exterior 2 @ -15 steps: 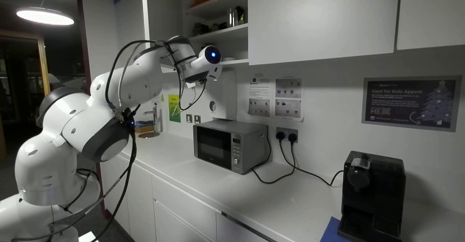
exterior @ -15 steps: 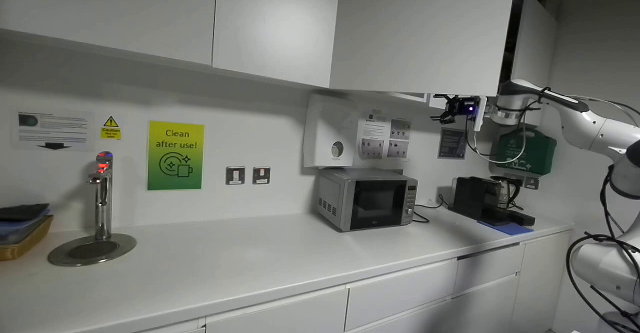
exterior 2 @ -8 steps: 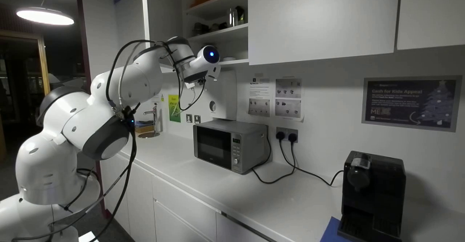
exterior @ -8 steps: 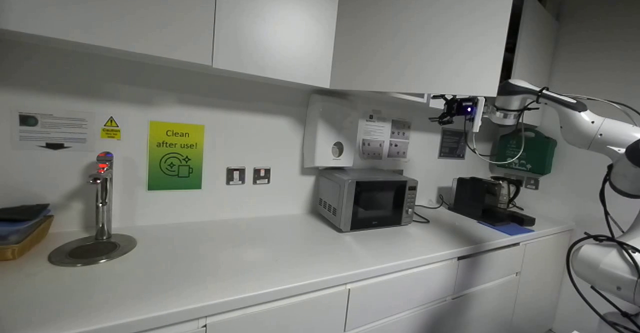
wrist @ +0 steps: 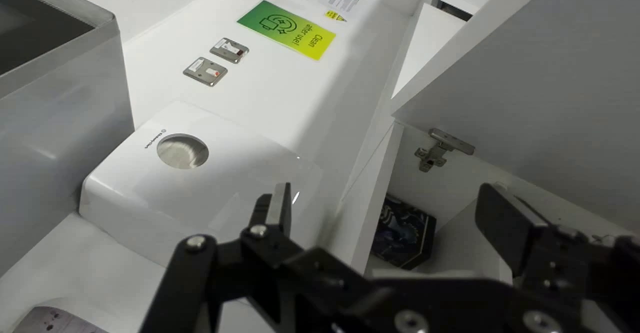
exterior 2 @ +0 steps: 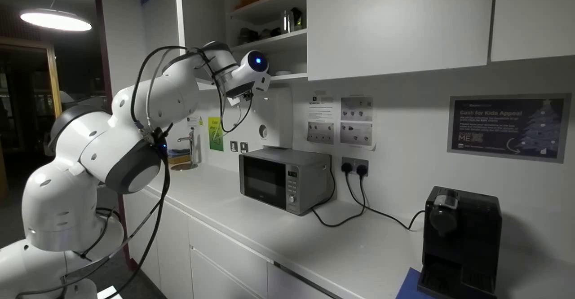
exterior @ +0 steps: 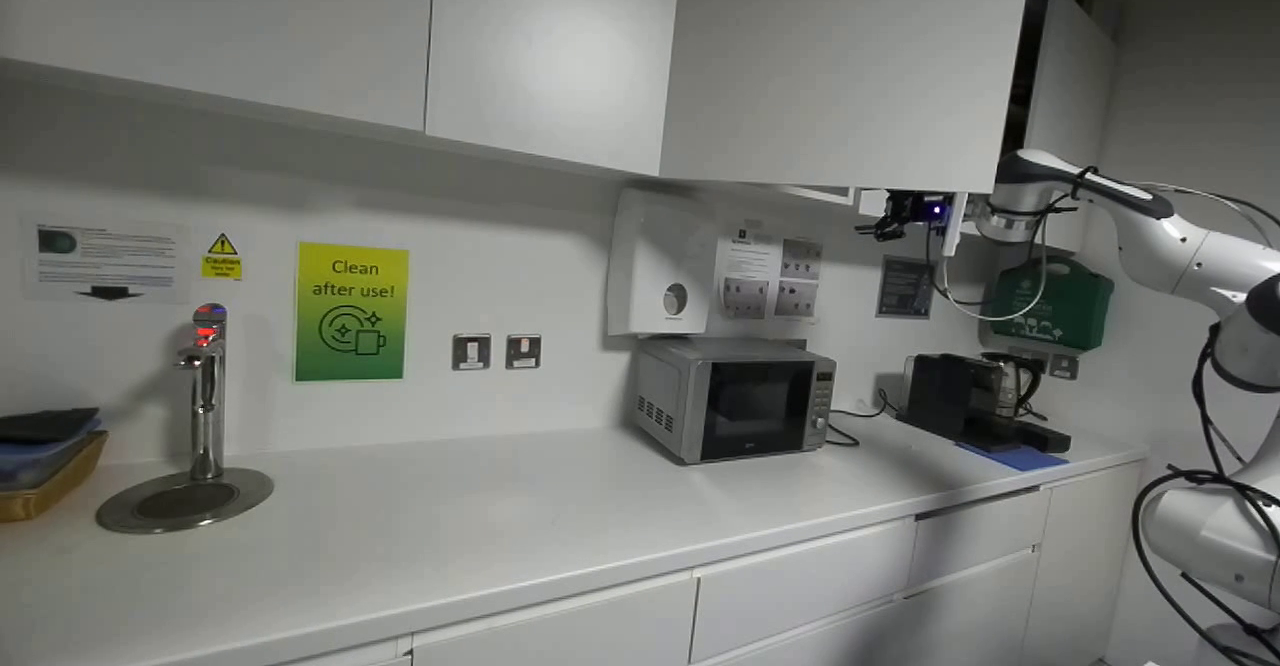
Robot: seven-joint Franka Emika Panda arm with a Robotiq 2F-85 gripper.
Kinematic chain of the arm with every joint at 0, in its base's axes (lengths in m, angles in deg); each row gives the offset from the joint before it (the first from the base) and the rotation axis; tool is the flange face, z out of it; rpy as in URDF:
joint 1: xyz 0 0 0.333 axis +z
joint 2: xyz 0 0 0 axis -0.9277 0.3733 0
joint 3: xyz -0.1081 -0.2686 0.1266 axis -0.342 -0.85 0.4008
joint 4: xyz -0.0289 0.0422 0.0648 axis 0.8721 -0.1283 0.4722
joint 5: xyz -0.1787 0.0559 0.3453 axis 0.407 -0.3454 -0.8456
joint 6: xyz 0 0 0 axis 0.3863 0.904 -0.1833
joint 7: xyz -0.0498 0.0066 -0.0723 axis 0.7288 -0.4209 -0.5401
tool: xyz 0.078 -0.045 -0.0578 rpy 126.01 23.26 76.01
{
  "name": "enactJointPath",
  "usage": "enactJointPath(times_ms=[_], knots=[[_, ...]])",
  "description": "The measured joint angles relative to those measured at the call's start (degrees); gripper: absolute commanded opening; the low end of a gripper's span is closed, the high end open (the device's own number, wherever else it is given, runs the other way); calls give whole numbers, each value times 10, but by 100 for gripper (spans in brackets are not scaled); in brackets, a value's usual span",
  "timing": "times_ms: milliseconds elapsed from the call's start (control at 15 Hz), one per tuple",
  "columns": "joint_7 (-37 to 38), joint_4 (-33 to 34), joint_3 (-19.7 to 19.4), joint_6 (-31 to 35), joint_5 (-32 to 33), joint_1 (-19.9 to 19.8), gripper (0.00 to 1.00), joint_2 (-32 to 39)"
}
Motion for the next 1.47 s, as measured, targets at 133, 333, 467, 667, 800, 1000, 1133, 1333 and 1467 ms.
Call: enactJointPath(times_ms=[133, 333, 467, 667, 800, 1000, 1133, 1333, 1467], knots=[[-7, 7, 0, 0, 0, 6, 100, 0], [-17, 17, 0, 0, 0, 14, 100, 1], [-25, 24, 0, -2, 0, 19, 100, 1], [-34, 36, 0, -5, 0, 28, 100, 1], [-36, 43, 0, -10, 0, 34, 100, 1], [-42, 52, -1, -11, 0, 44, 100, 1], [-46, 59, -1, -12, 0, 53, 100, 2], [-50, 70, -1, -16, 0, 66, 100, 3], [-53, 77, -1, -25, -1, 76, 100, 5]])
